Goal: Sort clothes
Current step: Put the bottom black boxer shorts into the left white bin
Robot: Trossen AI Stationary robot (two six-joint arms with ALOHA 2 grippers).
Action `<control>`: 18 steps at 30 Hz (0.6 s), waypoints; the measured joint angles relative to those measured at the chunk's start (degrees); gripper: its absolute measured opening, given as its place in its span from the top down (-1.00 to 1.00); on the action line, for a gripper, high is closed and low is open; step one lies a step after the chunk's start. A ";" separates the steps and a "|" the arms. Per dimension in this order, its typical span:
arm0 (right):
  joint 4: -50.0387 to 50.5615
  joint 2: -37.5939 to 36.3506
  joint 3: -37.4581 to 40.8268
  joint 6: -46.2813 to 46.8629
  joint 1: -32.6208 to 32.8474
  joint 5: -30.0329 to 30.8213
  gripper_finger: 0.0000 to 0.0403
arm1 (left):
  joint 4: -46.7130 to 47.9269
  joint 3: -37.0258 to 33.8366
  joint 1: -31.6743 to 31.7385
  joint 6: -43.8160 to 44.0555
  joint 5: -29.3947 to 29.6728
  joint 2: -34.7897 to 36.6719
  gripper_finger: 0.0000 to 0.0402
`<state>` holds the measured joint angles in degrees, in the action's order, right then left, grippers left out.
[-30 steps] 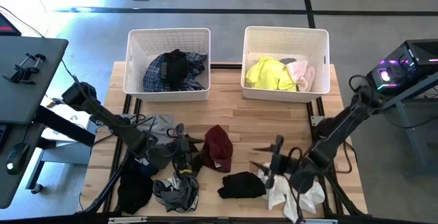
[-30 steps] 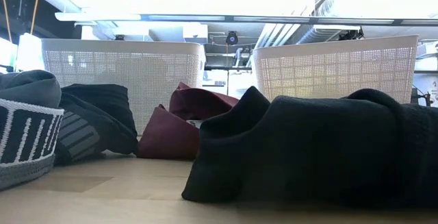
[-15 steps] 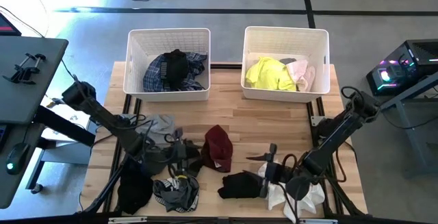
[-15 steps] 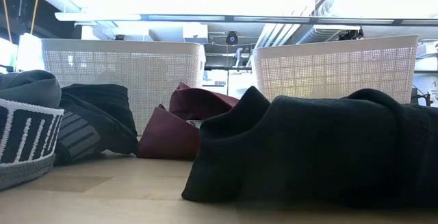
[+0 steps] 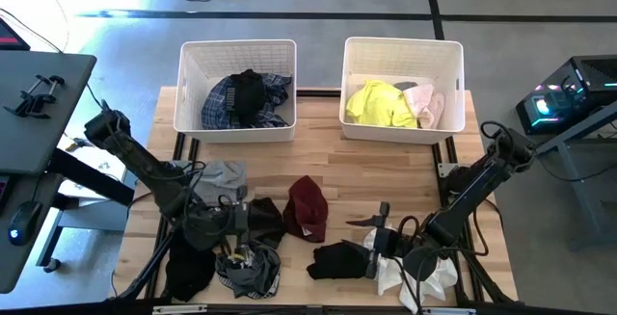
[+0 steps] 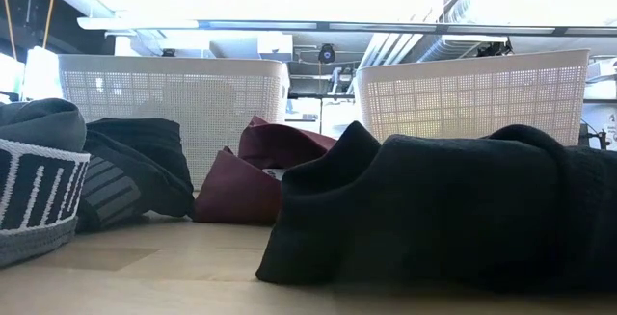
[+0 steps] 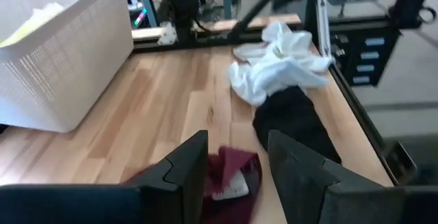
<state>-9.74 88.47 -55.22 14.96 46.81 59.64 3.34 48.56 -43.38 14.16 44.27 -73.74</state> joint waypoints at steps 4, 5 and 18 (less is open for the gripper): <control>0.02 0.00 0.00 0.00 -0.01 0.02 0.04 | 8.41 0.01 -2.61 5.29 -0.13 2.66 0.30; 0.02 0.00 0.00 0.00 -0.13 0.00 0.04 | 10.81 0.02 -3.20 6.52 -0.52 3.19 0.30; 0.46 0.00 0.00 0.72 -0.33 0.04 0.04 | 15.62 0.02 -4.55 12.80 3.02 0.08 0.30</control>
<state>-9.28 88.47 -55.22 15.68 46.48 59.68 18.96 48.58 -47.92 26.96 47.29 -73.66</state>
